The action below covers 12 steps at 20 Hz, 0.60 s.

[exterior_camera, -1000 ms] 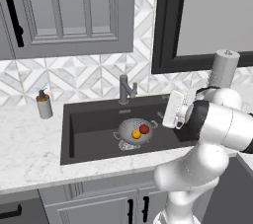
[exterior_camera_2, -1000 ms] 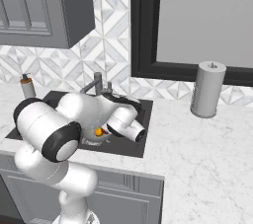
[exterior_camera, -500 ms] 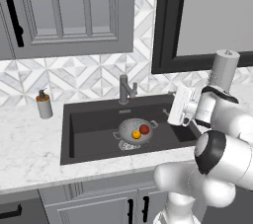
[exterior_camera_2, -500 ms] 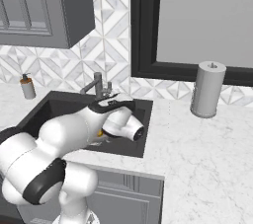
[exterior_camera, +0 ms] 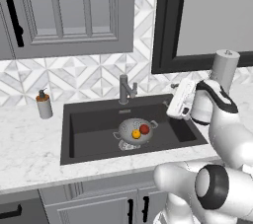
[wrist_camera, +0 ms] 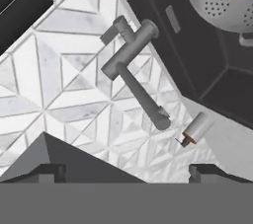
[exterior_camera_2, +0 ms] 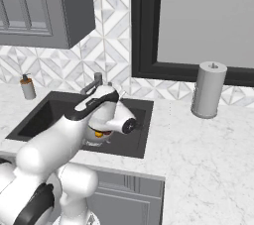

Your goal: Put the colander in the sink, put the apple, tangerine in the colander, and turn on the sink faucet and pour water over the colander.

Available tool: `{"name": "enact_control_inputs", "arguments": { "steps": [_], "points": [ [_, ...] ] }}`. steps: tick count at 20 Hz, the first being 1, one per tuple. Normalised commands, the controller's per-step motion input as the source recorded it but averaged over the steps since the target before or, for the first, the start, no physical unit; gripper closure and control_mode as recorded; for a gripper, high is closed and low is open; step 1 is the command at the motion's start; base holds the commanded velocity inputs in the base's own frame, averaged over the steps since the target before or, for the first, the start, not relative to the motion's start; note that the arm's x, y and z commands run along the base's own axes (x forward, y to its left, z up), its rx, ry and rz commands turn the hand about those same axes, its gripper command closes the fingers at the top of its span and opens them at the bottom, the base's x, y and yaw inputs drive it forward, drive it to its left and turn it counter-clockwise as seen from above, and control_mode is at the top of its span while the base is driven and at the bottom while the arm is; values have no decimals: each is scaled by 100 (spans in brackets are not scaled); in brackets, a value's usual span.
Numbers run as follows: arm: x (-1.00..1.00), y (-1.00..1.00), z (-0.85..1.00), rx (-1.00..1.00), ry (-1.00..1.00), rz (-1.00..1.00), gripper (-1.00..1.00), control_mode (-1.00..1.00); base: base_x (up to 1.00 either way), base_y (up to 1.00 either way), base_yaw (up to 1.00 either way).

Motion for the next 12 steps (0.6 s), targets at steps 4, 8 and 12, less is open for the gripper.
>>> {"name": "enact_control_inputs", "arguments": {
  "steps": [4,8,12],
  "points": [
    [14,-14,5,23,24,-2,-100,-100,0,0,0],
    [29,-33,0,30,23,0,-100,-100,0,0,0],
    [33,-21,-5,27,21,0,-100,-100,0,0,0]
  ]
}}
